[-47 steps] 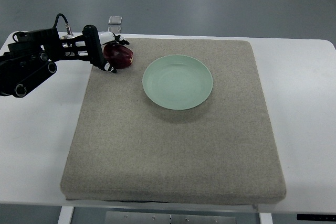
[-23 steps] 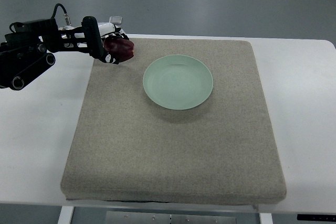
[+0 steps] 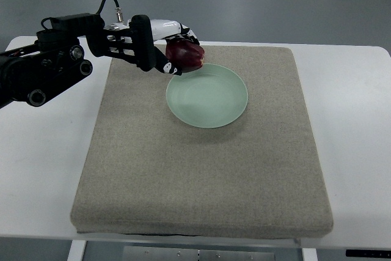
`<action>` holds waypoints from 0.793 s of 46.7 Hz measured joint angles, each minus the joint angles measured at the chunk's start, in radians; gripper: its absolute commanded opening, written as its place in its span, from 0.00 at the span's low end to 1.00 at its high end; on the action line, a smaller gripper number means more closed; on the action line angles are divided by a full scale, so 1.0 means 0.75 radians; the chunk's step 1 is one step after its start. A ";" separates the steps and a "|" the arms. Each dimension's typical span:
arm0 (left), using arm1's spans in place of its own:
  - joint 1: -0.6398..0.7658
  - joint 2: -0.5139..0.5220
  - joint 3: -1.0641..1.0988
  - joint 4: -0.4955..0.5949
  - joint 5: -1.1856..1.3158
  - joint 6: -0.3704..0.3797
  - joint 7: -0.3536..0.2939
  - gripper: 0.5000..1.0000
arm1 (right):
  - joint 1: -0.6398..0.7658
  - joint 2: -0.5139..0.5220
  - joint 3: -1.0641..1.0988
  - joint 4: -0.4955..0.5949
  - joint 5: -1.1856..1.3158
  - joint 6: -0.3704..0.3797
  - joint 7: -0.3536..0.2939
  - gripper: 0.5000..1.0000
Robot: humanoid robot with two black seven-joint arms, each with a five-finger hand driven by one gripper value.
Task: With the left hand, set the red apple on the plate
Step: 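Carry the held apple with the left hand over the green plate, then open the left hand to release the apple onto the plate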
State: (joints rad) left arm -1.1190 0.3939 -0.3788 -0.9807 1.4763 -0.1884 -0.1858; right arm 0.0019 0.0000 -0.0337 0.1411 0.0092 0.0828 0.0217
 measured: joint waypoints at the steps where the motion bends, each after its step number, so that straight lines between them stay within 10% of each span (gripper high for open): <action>1: 0.000 -0.011 0.001 0.000 0.003 0.000 0.000 0.00 | -0.001 0.000 0.000 0.000 0.000 0.000 0.000 0.86; 24: 0.034 -0.150 0.063 0.079 0.040 0.007 0.011 0.05 | 0.000 0.000 0.000 0.000 0.000 0.000 0.000 0.86; 29: 0.047 -0.155 0.066 0.086 0.040 0.007 0.012 0.68 | -0.001 0.000 0.000 0.000 0.000 0.000 0.000 0.86; 37: 0.065 -0.157 0.067 0.087 0.037 0.006 0.012 0.96 | 0.000 0.000 0.000 0.000 0.000 0.000 0.000 0.86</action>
State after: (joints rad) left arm -1.0700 0.2761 -0.3282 -0.9156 1.5037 -0.1840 -0.1767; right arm 0.0016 0.0000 -0.0337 0.1411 0.0092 0.0828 0.0215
